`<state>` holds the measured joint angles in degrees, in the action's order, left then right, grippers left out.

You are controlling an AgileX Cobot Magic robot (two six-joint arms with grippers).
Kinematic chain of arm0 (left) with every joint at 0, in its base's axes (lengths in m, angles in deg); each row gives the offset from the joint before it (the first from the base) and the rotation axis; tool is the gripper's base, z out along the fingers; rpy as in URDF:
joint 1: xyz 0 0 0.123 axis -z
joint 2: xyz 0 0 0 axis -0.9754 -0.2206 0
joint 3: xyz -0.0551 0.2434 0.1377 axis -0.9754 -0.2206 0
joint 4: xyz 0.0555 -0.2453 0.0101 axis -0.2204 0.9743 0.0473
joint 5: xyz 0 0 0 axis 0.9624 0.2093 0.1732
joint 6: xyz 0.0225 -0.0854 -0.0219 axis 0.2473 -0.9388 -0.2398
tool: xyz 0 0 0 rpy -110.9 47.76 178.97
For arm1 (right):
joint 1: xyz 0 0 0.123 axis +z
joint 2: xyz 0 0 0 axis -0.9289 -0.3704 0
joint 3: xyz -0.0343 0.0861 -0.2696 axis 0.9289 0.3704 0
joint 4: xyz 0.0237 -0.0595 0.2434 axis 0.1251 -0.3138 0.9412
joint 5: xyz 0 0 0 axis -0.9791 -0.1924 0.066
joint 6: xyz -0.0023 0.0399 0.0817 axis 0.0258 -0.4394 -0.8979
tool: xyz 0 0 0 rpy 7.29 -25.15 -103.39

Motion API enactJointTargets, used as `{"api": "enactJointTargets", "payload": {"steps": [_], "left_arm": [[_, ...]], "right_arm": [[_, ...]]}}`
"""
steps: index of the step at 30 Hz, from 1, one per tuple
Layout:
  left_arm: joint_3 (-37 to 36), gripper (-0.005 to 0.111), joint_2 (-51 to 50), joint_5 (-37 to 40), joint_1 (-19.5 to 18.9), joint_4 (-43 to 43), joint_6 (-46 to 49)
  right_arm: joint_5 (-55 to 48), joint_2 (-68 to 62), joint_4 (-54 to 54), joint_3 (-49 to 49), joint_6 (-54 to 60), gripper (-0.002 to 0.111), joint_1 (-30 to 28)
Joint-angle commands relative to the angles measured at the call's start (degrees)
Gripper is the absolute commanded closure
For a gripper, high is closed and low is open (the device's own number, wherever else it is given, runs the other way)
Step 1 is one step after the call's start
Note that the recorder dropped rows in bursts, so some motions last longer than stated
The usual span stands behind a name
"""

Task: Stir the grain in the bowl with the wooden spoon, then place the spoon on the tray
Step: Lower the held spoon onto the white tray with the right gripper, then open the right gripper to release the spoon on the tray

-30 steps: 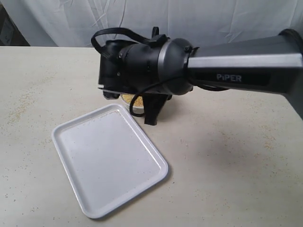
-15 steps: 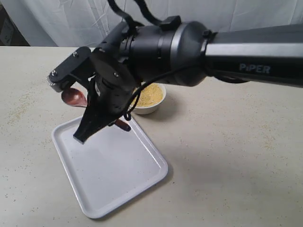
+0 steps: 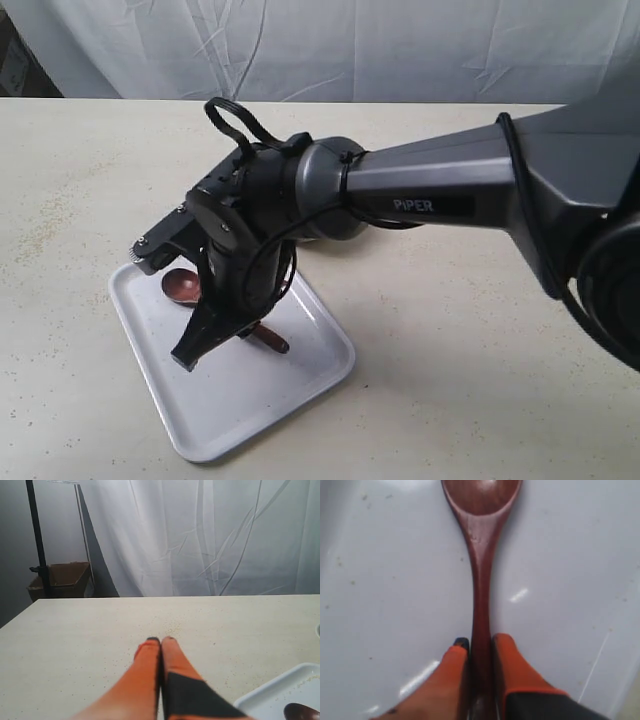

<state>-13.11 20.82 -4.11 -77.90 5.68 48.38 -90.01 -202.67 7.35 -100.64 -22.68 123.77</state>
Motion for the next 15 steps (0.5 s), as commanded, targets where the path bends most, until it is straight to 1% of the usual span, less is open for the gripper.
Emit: {"api": "enactJointTargets", "payload": {"steps": [1, 3, 5, 6, 8, 11, 12, 13, 15], "left_arm": [[-0.3, 0.106, 0.3, 0.0, 0.2, 0.2, -0.2], [-0.3, 0.106, 0.3, 0.0, 0.2, 0.2, -0.2], [-0.3, 0.106, 0.3, 0.0, 0.2, 0.2, -0.2], [-0.3, 0.106, 0.3, 0.0, 0.2, 0.2, -0.2], [-0.3, 0.106, 0.3, 0.0, 0.2, 0.2, -0.2], [-0.3, 0.106, 0.3, 0.0, 0.2, 0.2, -0.2], [-0.3, 0.106, 0.3, 0.0, 0.2, 0.2, -0.2], [-0.3, 0.106, 0.3, 0.0, 0.2, 0.2, -0.2], [-0.3, 0.106, 0.3, 0.0, 0.2, 0.2, -0.2]], "right_arm": [[-2.7, -0.6, -1.5, -0.1, -4.1, 0.109, 0.1], [-2.9, -0.6, -3.6, -0.1, -7.0, 0.104, 0.4], [-2.3, -0.6, -4.0, -0.1, -10.3, 0.092, 0.6], [-1.8, -0.6, -3.9, -0.1, -10.9, 0.083, 0.6], [-0.9, -0.6, -3.1, -0.2, -10.9, 0.062, 0.9], [0.3, 0.3, -2.9, -0.2, -9.5, 0.019, 1.2], [0.2, 1.1, -2.9, -0.3, -7.4, 0.007, 1.2], [-1.4, 2.1, -3.1, -1.0, -5.0, 0.004, 1.2], [-5.4, 5.3, -3.4, -2.7, -4.1, 0.010, 1.2]]}}
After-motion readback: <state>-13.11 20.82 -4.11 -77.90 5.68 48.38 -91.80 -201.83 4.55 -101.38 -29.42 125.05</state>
